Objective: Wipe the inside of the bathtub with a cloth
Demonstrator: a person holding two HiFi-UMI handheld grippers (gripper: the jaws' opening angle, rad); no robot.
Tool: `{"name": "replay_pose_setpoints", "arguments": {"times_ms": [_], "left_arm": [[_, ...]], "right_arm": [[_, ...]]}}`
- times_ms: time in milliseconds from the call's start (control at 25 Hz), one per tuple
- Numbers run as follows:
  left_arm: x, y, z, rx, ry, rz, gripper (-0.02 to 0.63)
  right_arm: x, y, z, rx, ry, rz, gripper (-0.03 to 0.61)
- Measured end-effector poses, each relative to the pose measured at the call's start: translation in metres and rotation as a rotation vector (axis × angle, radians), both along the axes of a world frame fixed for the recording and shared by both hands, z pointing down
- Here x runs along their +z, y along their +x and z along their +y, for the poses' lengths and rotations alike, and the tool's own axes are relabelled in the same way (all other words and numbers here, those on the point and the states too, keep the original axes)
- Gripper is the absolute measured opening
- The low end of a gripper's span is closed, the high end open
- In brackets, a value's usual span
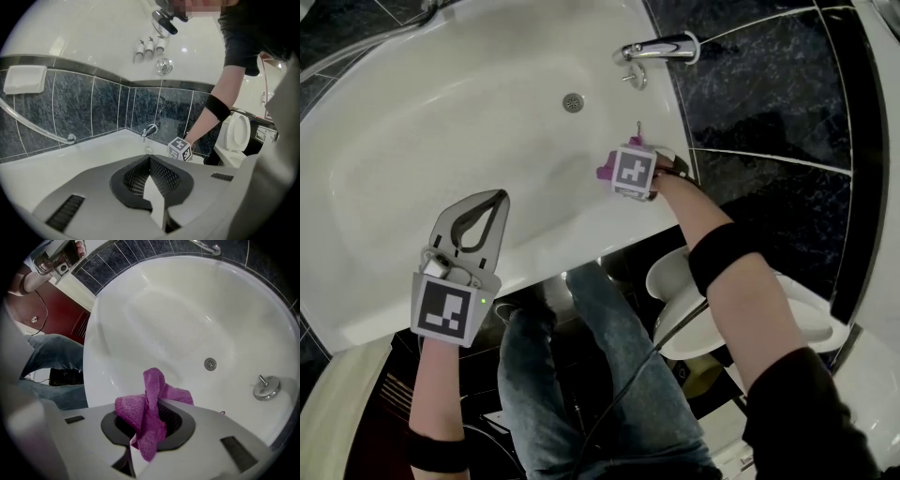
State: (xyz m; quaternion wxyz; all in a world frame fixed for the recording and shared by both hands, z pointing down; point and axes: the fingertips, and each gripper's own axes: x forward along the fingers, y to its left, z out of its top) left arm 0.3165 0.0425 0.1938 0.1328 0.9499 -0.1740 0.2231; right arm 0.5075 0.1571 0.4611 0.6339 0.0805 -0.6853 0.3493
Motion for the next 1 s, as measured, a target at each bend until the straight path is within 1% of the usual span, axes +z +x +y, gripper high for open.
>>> {"name": "replay_pose_setpoints", "arguments": {"times_ms": [80, 120, 200, 320, 440, 520, 600, 680, 760, 840, 920, 1000], "left_arm": [[-0.006, 0.006, -0.002, 0.007, 0.002, -0.005, 0.0], [-0.008, 0.01, -0.003, 0.01, 0.002, -0.007, 0.0], [-0.014, 0.017, -0.004, 0.015, 0.004, -0.01, 0.0], [-0.021, 0.027, -0.004, 0.018, 0.007, -0.015, 0.0], [-0.028, 0.036, -0.002, 0.022, 0.017, -0.02, 0.0], [-0.032, 0.041, 0.002, 0.043, 0.034, -0.031, 0.0], [-0.038, 0.048, 0.007, 0.073, 0.056, -0.026, 0.0], [-0.044, 0.054, 0.014, 0.093, 0.062, 0.004, 0.0], [-0.047, 0.055, 0.023, 0.106, 0.055, 0.021, 0.0], [-0.046, 0.057, 0.029, 0.131, 0.056, 0.012, 0.0], [-0.053, 0.064, 0.036, 0.159, 0.082, 0.043, 0.0], [-0.058, 0.064, 0.043, 0.155, 0.082, 0.067, 0.0]], "right_arm": [[-0.005, -0.002, 0.002, 0.025, 0.03, -0.019, 0.087], [-0.008, 0.001, 0.0, 0.035, 0.064, -0.011, 0.087], [-0.013, 0.014, -0.01, 0.079, 0.179, 0.011, 0.087], [-0.029, 0.029, -0.023, 0.217, 0.355, 0.015, 0.087], [-0.061, 0.043, -0.039, 0.352, 0.526, 0.019, 0.087], [-0.086, 0.051, -0.049, 0.447, 0.624, 0.025, 0.087], [-0.109, 0.06, -0.053, 0.54, 0.702, 0.04, 0.087], [-0.129, 0.065, -0.054, 0.616, 0.762, 0.054, 0.087], [-0.146, 0.06, -0.053, 0.662, 0.81, 0.053, 0.087], [-0.159, 0.057, -0.055, 0.687, 0.858, 0.055, 0.087], [-0.17, 0.061, -0.051, 0.715, 0.893, 0.071, 0.087], [-0.175, 0.062, -0.046, 0.725, 0.906, 0.084, 0.087]]}}
